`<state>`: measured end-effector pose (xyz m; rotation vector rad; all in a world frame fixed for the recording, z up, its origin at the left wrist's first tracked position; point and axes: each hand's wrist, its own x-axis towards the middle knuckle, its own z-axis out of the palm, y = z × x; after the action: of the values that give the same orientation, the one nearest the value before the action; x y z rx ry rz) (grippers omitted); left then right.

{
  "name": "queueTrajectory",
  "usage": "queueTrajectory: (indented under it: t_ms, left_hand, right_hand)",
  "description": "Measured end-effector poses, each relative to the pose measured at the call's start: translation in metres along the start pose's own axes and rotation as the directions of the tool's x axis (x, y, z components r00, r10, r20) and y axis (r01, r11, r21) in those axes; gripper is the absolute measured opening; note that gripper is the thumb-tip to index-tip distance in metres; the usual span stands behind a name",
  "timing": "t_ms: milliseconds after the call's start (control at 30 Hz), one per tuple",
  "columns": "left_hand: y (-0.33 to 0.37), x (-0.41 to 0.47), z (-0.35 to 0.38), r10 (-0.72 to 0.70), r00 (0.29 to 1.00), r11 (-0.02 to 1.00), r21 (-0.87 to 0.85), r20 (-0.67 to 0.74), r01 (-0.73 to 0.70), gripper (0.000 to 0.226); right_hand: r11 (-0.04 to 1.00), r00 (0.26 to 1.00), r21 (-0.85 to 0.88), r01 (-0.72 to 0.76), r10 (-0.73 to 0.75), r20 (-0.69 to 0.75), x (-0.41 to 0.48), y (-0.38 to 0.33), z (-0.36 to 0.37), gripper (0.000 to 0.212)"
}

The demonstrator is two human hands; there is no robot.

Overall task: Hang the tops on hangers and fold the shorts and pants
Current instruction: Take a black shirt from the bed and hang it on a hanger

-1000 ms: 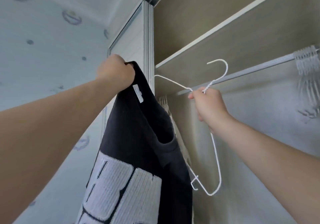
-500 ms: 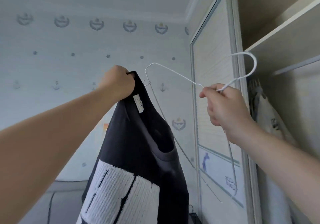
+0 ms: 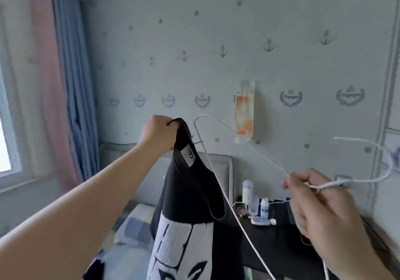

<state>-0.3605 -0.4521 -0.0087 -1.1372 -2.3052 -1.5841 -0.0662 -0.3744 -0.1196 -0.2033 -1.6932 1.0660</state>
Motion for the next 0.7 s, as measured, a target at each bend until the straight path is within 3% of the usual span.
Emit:
queueTrajectory:
  t_ms: [67,133,267,400,500,700]
  left_hand:
    - [-0.045,-0.020,-0.007,-0.072,0.997,0.997,-0.011,-0.015,0.072,0.031]
    - [-0.084,-0.043,-0.011,-0.095,0.995,0.995,0.023,-0.026,0.096,0.029]
    - [-0.141,-0.089,-0.016,-0.125,0.992,0.985,0.125,0.029,0.120,0.039]
    - [-0.176,-0.126,-0.022,-0.142,0.983,0.977,0.178,0.114,0.121,0.032]
    - [-0.186,-0.150,-0.035,-0.111,0.983,0.978,0.194,0.149,0.081,0.022]
    - [-0.174,-0.203,-0.046,-0.010,0.926,0.976,0.206,0.378,-0.074,0.024]
  right_hand:
    - [0.995,0.996,0.045,-0.087,0.085,0.031,-0.033,0.019,0.026,0.068]
    - [0.991,0.991,0.029,-0.133,0.132,0.033,-0.066,0.039,0.049,0.066]
    - [0.977,0.974,-0.004,-0.215,0.215,0.069,-0.125,0.069,0.086,0.030]
    - [0.959,0.952,-0.038,-0.281,0.284,0.113,-0.162,0.075,0.111,0.017]
    - [0.946,0.930,-0.038,-0.321,0.322,0.178,-0.178,0.076,0.121,0.018]
    - [0.930,0.886,-0.079,-0.359,0.367,0.285,-0.194,0.083,0.142,0.022]
